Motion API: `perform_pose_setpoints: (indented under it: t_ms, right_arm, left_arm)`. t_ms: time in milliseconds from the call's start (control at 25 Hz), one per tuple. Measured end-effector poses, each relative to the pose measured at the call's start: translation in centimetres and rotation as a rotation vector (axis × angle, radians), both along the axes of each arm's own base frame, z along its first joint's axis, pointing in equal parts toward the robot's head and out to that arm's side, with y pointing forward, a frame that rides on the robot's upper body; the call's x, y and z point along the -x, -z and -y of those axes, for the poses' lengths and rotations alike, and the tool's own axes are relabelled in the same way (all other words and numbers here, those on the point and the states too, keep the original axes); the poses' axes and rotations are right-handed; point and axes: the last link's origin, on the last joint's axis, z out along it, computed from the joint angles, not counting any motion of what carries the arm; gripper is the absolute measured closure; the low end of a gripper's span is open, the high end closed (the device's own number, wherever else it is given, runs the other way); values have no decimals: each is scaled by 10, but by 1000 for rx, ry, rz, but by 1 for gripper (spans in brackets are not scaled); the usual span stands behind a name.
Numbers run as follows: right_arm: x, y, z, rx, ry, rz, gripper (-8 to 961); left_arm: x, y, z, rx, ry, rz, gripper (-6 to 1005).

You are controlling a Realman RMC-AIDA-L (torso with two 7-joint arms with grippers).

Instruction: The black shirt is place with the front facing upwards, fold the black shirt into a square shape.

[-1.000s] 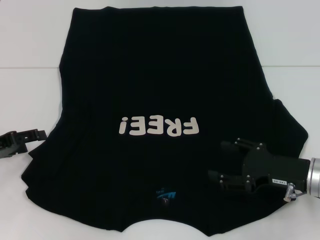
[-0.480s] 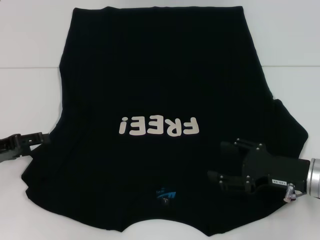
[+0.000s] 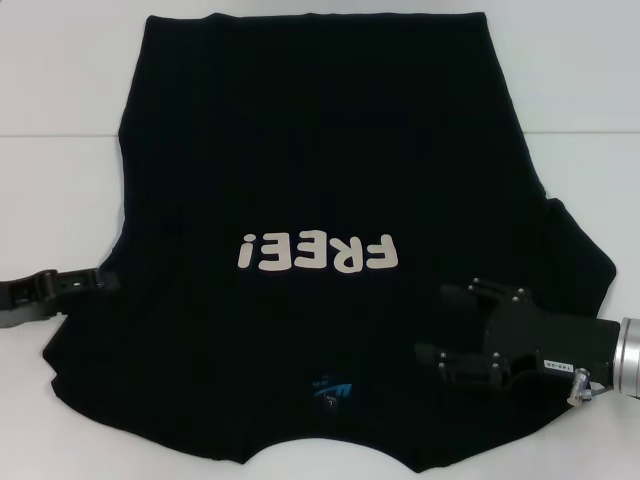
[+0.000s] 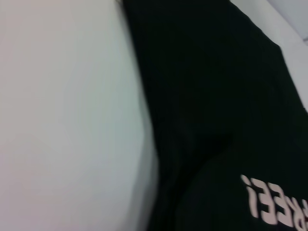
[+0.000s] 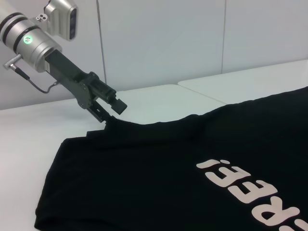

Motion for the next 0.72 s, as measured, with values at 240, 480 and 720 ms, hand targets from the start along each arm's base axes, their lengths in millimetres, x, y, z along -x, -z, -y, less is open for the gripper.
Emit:
perform_pose_setpoints:
  t_ms: [240, 480, 720]
  right_arm:
    - [0, 0, 0, 0, 0, 0, 57]
    - [0, 0, 0, 0, 0, 0, 57]
    - [0, 0, 0, 0, 0, 0, 58]
  left_arm:
    - [-13, 11, -5, 47, 36, 20, 137]
    - [-43, 28, -10, 138, 118, 110, 138]
    - [-67, 35, -3, 226, 283, 160, 139]
